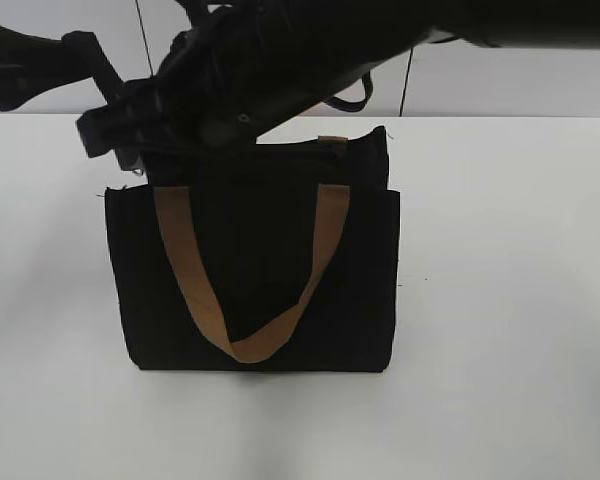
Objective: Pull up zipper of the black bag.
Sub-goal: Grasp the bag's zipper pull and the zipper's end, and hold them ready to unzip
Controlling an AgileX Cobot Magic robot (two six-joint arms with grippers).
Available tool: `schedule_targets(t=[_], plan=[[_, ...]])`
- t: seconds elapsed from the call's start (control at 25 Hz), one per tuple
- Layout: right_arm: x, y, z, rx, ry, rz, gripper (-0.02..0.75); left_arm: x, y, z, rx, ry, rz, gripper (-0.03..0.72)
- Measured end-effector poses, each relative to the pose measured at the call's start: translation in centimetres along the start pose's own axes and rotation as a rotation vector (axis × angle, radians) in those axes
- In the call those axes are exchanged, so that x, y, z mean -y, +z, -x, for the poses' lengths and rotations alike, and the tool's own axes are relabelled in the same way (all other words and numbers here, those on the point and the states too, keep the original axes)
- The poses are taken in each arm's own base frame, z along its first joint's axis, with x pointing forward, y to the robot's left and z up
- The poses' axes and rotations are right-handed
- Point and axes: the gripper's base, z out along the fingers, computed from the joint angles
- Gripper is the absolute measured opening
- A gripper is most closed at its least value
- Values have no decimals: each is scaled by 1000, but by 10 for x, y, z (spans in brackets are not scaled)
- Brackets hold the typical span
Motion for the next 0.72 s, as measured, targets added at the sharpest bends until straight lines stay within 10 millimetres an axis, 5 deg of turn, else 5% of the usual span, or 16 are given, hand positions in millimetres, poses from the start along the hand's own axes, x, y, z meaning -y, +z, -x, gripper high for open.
schedule_targets(t=[0.36,0.6,0.72], plan=[[2,31,-2,-23,7,-1,303,1,1,0,7,-10,-19,21],[3,38,0,-19,10,-1,23,2,1,0,11,-10,-30,21],[3,38,0,-19,28,-1,-14,2,1,0,11,-10,-31,21]])
